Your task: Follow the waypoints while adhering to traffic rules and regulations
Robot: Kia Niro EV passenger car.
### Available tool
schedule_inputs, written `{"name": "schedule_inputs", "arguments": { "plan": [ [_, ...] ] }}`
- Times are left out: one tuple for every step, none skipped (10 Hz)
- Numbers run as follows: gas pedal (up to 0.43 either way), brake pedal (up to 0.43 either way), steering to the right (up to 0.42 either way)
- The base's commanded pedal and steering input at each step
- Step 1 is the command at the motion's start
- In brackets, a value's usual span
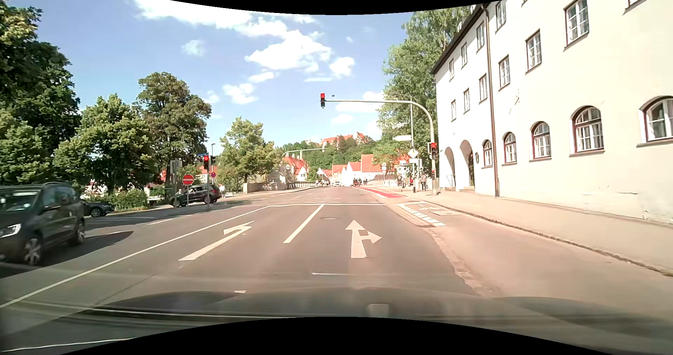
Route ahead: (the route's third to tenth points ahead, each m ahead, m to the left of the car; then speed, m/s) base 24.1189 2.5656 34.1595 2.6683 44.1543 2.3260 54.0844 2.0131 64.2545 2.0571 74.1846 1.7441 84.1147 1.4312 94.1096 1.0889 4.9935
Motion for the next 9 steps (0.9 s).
{"name": "schedule_inputs", "arguments": {
  "plan": [
    [0.0, 0.213, 0.002],
    [0.0, 0.195, 0.002],
    [0.0, 0.183, 0.002],
    [0.0, 0.189, 0.002],
    [0.0, 0.183, 0.002],
    [0.0, 0.171, 0.002],
    [0.0, 0.171, 0.002],
    [0.0, 0.171, 0.002],
    [0.0, 0.165, 0.002]
  ]
}}
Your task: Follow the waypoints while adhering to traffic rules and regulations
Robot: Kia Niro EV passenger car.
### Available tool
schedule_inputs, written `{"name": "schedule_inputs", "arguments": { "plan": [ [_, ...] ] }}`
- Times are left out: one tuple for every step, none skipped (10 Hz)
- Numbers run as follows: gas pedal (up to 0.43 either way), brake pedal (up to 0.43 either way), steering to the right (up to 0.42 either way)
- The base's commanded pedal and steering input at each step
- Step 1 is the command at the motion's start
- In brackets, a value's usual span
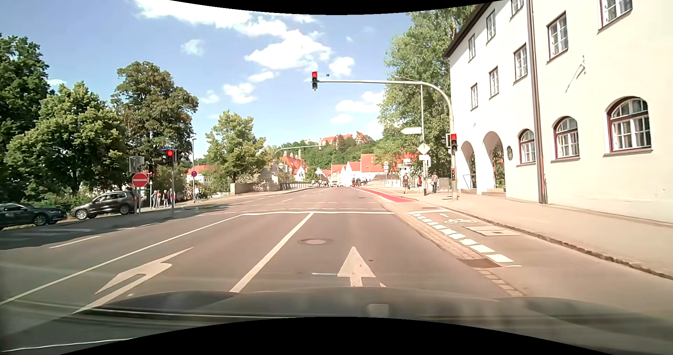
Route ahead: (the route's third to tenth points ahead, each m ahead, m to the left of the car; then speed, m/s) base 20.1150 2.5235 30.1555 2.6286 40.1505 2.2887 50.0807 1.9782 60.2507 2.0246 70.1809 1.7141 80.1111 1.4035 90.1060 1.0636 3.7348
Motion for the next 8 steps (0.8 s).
{"name": "schedule_inputs", "arguments": {
  "plan": [
    [0.0, 0.159, 0.002],
    [0.0, 0.159, 0.002],
    [0.0, 0.159, 0.002],
    [0.0, 0.159, 0.002],
    [0.0, 0.159, 0.002],
    [0.0, 0.152, 0.002],
    [0.0, 0.159, 0.002],
    [0.0, 0.159, 0.002]
  ]
}}
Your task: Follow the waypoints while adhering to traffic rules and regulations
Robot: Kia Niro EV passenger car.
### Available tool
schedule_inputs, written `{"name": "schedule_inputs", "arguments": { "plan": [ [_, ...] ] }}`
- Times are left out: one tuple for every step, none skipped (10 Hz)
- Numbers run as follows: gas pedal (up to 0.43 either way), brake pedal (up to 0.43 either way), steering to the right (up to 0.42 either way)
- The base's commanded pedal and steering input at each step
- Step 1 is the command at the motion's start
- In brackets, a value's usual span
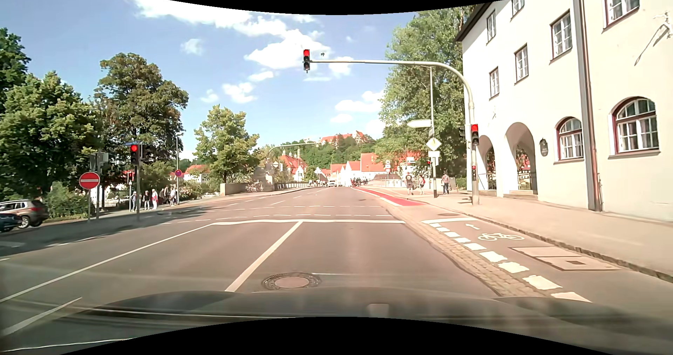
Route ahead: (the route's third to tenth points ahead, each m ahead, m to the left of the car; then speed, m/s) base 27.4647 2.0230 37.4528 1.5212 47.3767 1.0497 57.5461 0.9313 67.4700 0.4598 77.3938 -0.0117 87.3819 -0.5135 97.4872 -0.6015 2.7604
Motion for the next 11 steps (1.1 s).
{"name": "schedule_inputs", "arguments": {
  "plan": [
    [0.0, 0.159, 0.002],
    [0.0, 0.159, 0.002],
    [0.0, 0.159, 0.002],
    [0.0, 0.152, 0.002],
    [0.0, 0.146, 0.002],
    [0.0, 0.14, 0.002],
    [0.0, 0.122, 0.002],
    [0.0, 0.122, 0.002],
    [0.0, 0.122, 0.002],
    [0.0, 0.122, 0.002],
    [0.0, 0.122, 0.002]
  ]
}}
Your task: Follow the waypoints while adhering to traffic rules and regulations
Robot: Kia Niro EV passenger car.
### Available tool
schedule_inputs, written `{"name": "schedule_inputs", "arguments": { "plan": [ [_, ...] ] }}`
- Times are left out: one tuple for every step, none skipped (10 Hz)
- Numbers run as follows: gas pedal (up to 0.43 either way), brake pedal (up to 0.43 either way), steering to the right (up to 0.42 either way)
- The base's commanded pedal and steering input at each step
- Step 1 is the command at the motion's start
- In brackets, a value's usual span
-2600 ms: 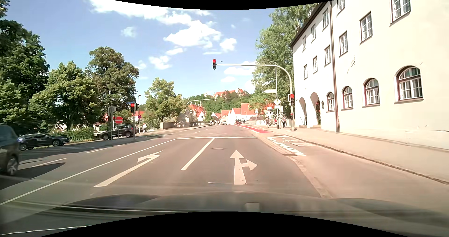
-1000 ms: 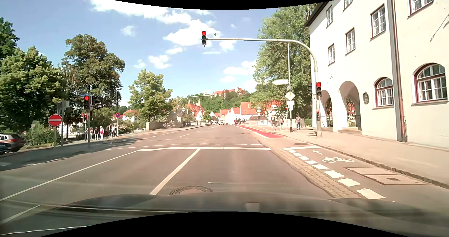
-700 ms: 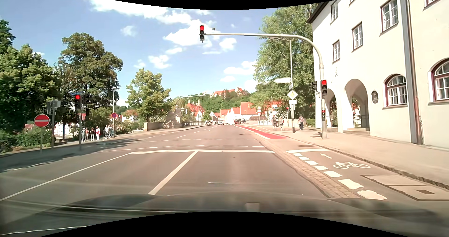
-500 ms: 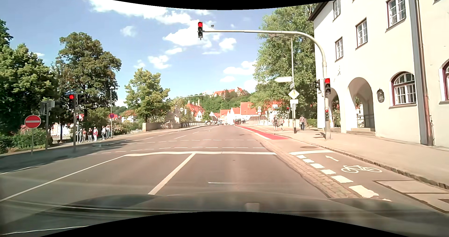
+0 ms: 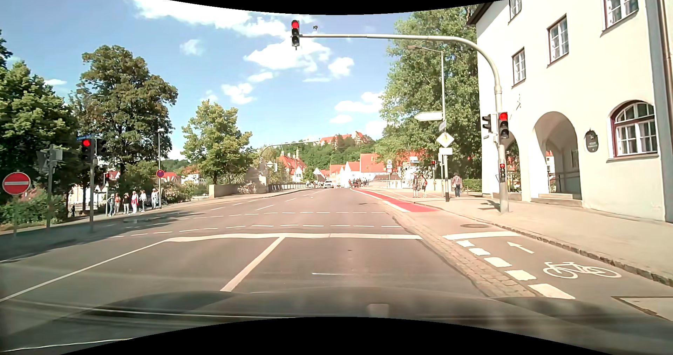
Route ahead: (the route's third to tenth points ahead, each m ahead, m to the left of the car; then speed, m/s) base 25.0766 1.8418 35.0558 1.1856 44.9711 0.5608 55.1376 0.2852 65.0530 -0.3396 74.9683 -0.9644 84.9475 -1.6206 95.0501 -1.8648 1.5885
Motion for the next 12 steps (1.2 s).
{"name": "schedule_inputs", "arguments": {
  "plan": [
    [0.0, 0.116, 0.002],
    [0.0, 0.098, 0.002],
    [0.0, 0.098, 0.002],
    [0.0, 0.098, 0.002],
    [0.0, 0.091, 0.002],
    [0.0, 0.061, 0.002],
    [0.0, 0.055, 0.002],
    [0.0, 0.049, 0.002],
    [0.0, 0.043, 0.002],
    [0.0, 0.043, 0.002],
    [0.0, 0.043, 0.002],
    [0.0, 0.049, 0.001]
  ]
}}
